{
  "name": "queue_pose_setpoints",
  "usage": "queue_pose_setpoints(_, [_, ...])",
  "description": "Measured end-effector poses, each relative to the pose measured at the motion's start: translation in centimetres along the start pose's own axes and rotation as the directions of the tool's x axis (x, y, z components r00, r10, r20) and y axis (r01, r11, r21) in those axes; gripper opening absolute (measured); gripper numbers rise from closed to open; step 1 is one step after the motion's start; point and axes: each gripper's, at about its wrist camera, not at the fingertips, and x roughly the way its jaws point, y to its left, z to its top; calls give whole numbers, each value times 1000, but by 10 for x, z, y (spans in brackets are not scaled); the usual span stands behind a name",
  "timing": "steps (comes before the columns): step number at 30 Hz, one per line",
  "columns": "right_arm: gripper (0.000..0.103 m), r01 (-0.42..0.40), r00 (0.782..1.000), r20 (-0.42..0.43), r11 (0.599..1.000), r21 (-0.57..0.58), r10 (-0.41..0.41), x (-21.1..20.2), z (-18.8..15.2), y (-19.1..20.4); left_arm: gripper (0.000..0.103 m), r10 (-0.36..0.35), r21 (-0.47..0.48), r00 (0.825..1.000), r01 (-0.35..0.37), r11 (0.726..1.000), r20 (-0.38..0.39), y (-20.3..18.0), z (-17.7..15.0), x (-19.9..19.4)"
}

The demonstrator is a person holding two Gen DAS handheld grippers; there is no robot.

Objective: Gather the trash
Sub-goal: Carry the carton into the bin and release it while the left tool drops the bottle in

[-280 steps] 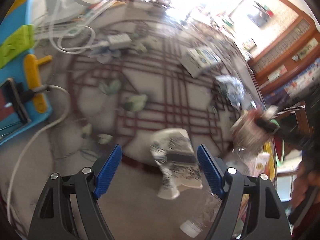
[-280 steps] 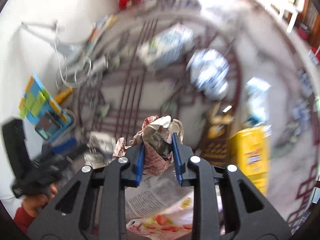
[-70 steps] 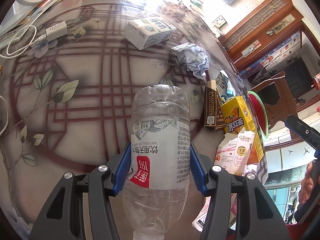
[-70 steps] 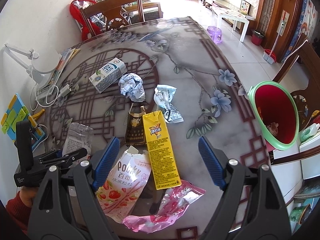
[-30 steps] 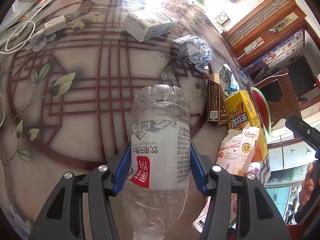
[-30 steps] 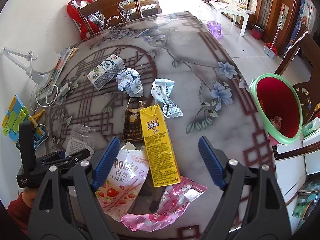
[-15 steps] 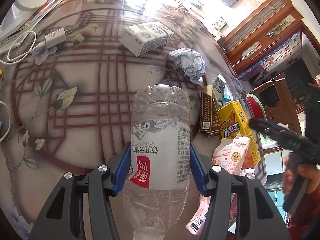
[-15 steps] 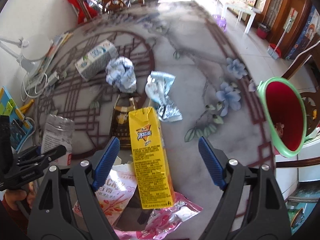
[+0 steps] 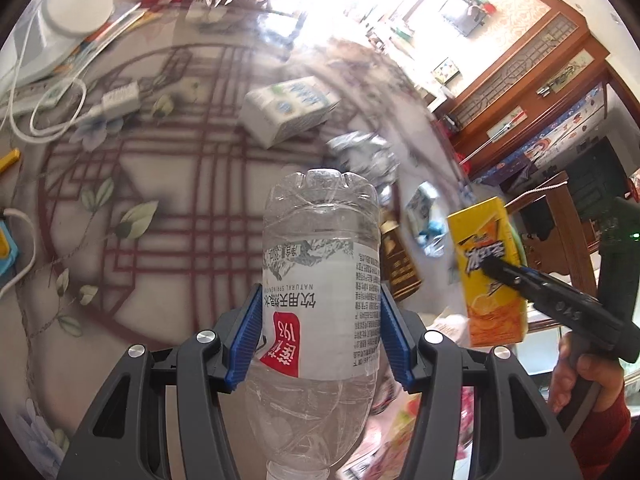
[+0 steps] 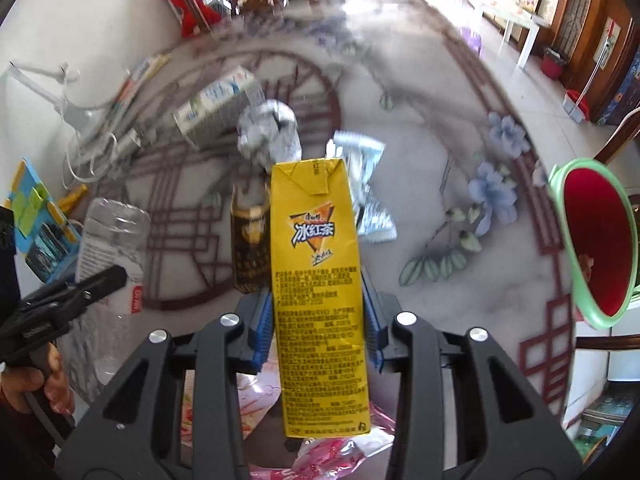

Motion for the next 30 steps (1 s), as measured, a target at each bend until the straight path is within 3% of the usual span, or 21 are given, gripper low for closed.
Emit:
queue_pose_setpoints(6, [36,-16,996,91,999,34,13,-37,12,-25,52,-37,13,998,36,999,48,-38,16,-1])
queue_pose_setpoints(13, [36,-8,993,116,999,52,1,-53,19,-67,52,-69,46,995,66,997,78,-91,31,7])
queue_pose_setpoints(30, [36,23,989,141,993,119,-40,-70,37,-198,52,-106,128,994,101,987,32,-224,46,72])
